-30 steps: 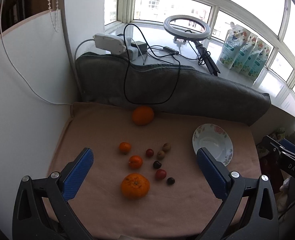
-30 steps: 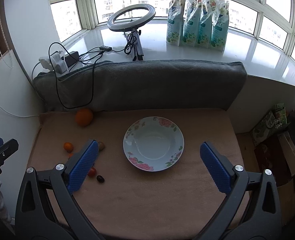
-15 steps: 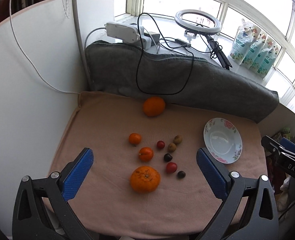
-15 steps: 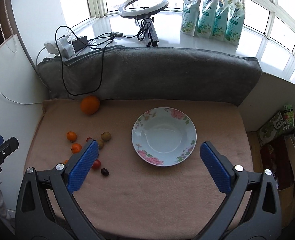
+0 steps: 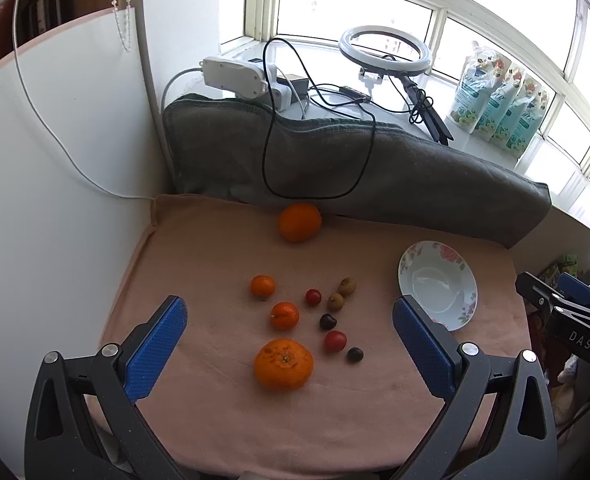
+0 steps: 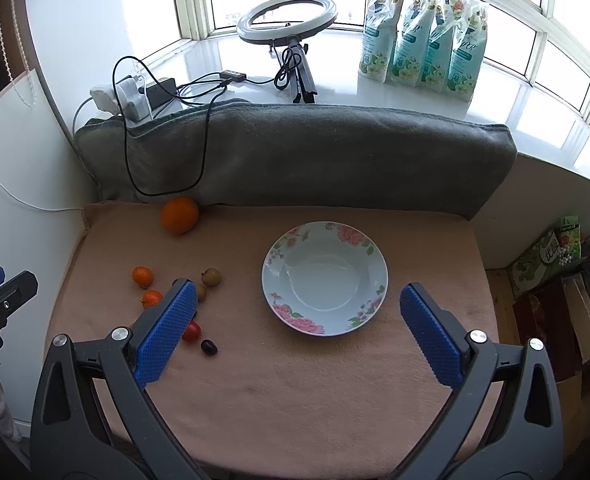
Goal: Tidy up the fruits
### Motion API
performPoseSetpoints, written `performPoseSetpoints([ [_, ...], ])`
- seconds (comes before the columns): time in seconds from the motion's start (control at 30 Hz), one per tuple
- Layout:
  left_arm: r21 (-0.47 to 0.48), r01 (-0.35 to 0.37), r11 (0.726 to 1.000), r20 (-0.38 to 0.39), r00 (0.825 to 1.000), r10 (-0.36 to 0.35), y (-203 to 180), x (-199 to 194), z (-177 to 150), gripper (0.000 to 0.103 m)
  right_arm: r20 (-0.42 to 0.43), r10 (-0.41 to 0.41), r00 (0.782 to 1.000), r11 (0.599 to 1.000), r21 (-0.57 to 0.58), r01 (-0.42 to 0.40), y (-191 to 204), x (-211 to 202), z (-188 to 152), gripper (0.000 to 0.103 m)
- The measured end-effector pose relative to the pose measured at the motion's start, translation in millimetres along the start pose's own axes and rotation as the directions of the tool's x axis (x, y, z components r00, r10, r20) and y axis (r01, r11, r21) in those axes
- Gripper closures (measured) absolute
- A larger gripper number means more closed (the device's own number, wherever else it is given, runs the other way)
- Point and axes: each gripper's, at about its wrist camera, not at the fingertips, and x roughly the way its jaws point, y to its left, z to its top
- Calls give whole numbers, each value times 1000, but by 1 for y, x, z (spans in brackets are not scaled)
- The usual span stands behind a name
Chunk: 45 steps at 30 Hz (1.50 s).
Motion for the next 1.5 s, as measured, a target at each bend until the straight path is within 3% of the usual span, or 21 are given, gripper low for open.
performPoseSetpoints([
  [0.37, -5, 20, 1000, -25, 999, -20, -1, 7, -9, 1, -17, -10, 1000, 1000, -5, 10, 0, 4, -5, 0],
  [0.9, -52, 20, 998, -131, 991, -26, 21, 35, -34, 1, -90, 4, 996, 997, -71, -10, 27, 36, -17, 0],
  [1.03, -67, 18, 998, -157, 987, -28, 28, 44, -41, 6, -107, 11, 994, 995, -93, -21, 36, 47, -19, 0],
  [1.27, -80, 13, 997, -195, 980, -28, 37, 59, -50, 6, -142, 49, 989, 991, -116, -65, 51, 67, -24, 0],
  [1.5, -119, 49, 992, -235, 969, -76, 47, 77, -61, 9, -207, 167, 964, 976, -102, -191, 63, 90, -32, 0],
])
